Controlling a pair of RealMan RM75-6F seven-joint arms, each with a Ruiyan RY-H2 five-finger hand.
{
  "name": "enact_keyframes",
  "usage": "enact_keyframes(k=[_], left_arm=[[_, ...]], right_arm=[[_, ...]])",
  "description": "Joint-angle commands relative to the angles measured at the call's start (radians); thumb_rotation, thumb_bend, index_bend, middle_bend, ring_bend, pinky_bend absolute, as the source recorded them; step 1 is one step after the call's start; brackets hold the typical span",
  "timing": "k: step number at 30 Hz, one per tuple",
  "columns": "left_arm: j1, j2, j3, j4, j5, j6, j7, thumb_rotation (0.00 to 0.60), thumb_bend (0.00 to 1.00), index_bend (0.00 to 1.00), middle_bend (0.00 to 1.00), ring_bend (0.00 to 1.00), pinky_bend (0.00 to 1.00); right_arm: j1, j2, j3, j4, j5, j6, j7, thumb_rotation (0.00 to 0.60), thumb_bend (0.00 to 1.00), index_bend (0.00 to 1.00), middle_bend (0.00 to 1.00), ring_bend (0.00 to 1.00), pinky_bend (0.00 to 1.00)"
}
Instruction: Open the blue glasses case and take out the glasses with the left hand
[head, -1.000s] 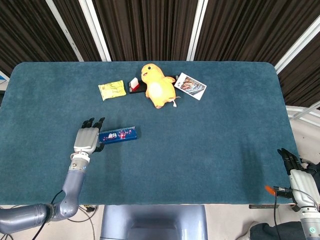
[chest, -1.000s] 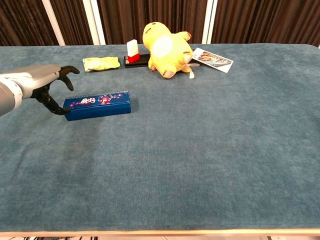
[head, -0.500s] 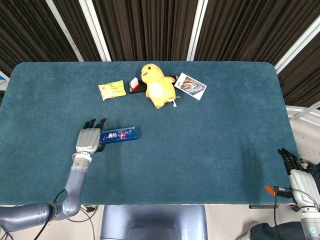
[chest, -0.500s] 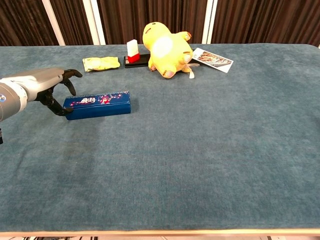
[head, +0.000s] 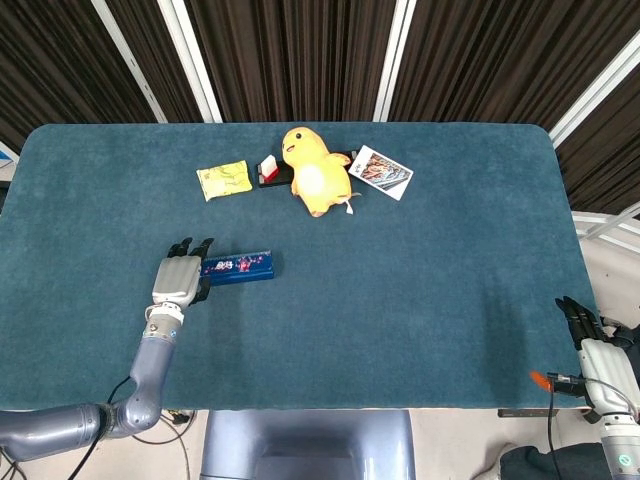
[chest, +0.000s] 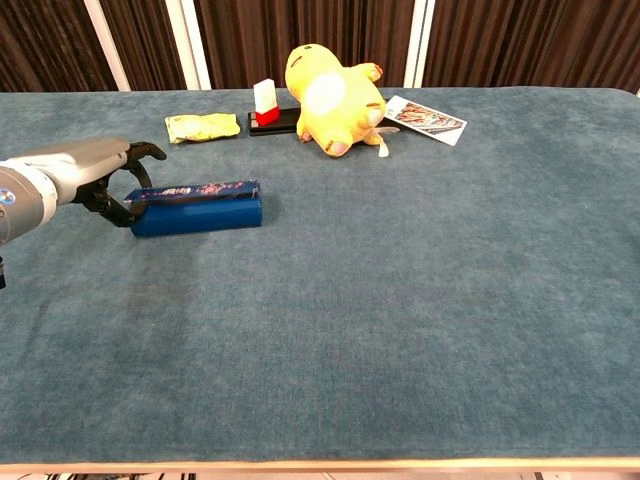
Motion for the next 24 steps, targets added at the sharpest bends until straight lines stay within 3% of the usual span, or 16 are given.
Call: enact_keyframes(k=[1, 11, 18, 21, 24], left_arm=[[-0.004, -0.001, 0.000, 0.006, -0.002, -0.005, -0.002, 0.600, 0.56, 0.09, 0.29, 0.01, 0.11], [-0.032, -0.022, -0.019, 0.084, -0.018, -0.025, -0.013, 0.600, 0.58, 0.09, 0.28, 0.01, 0.11], [-0.069, -0.066, -0.072, 0.257, 0.000, -0.025, -0.055, 0.600, 0.57, 0.09, 0.25, 0.01, 0.11], [-0.064, -0.054, -0.090, 0.245, 0.005, -0.031, -0.092, 0.600, 0.57, 0.09, 0.24, 0.01, 0.11], [-0.041, -0.011, -0.066, 0.175, 0.048, -0.018, -0.104, 0.600, 0.57, 0.09, 0.23, 0.01, 0.11]], right_arm=[[0.000, 0.000, 0.000, 0.000, 0.000, 0.000, -0.001, 0.600, 0.17, 0.00, 0.00, 0.00, 0.20], [0.000, -0.001, 0.001, -0.001, 0.005, -0.001, -0.003, 0.600, 0.17, 0.00, 0.00, 0.00, 0.20], [0.000, 0.000, 0.001, -0.004, 0.006, -0.003, -0.005, 0.600, 0.17, 0.00, 0.00, 0.00, 0.20], [-0.001, 0.001, 0.001, -0.005, 0.008, -0.003, -0.004, 0.600, 0.17, 0.00, 0.00, 0.00, 0.20], [-0.001, 0.001, 0.001, -0.004, 0.008, -0.003, -0.002, 0.600, 0.17, 0.00, 0.00, 0.00, 0.20]])
